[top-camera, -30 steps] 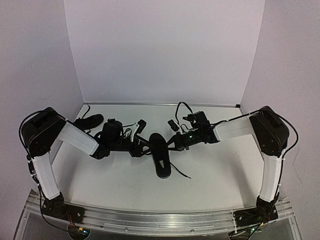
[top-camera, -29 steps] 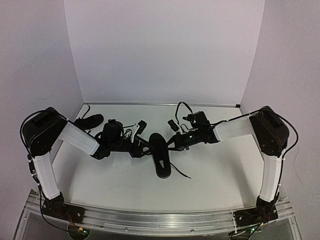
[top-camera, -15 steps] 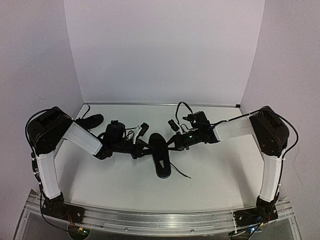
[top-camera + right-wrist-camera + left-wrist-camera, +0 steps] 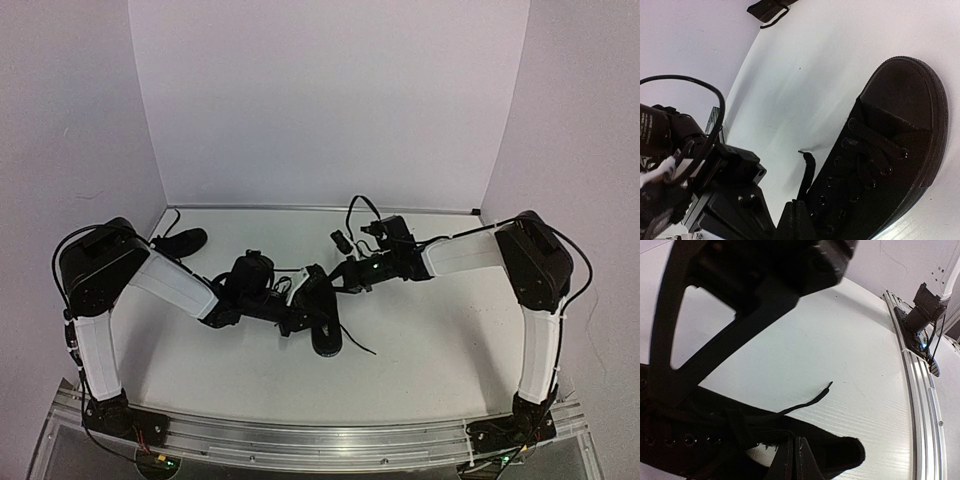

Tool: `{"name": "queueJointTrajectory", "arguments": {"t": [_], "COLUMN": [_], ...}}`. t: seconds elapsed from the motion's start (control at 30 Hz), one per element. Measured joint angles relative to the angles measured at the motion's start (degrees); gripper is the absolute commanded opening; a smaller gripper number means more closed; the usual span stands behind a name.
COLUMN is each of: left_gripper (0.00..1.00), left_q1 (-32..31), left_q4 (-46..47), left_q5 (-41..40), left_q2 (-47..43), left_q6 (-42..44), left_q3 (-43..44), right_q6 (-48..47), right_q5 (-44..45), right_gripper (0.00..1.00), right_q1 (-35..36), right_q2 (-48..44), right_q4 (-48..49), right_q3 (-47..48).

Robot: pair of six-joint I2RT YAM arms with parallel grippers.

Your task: Tie the shoes

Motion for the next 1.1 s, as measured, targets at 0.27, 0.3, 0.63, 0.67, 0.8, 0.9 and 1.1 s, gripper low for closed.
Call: {"name": "queueJointTrajectory", "arguments": {"t": [0.27,0.3,0.63,0.67,0.8,0.9,1.1], "left_gripper": [0.00,0.00,0.00,0.00,0.00,0.00,0.00], "left_q1": [-1.3,-1.4,-2.6,-2.8,-3.3,-3.7,-4.7], "left_q4": [-1.3,-1.5,-2.0,-2.1,-2.3,-2.6,-5.1], "left_q5": [-1.4,-1.5,-2.6,-2.8,-3.2,-3.7,-4.9], "left_q2": [0.0,0.0,0.0,0.0,0.0,0.0,0.0], "left_q6": [0.8,0.8,2.4,2.5,3.0,3.8,5.4], "left_q3": [0.5,0.5,0.5,0.5,0.5,0.6,2.2], "right_q6": [0.1,0.2,1.2,1.3,1.5,1.6,2.1], "right_q5": [0.0,0.0,0.3,0.4,0.4,0.5,0.4], "right_gripper": [0.00,0.00,0.00,0.00,0.00,0.00,0.00], "right_q1": [0.7,0.8,0.8,0.8,0.8,0.8,0.8], "right_q2": [3.9,4.6,8.7,8.8,9.8,10.9,12.8], "right_q4": [-0.2,-0.2,-0.3,-0.3,-0.3,-0.4,-1.1], "right_q3": [3.1,3.7,10.0,10.4,11.7,12.5,14.8]}}
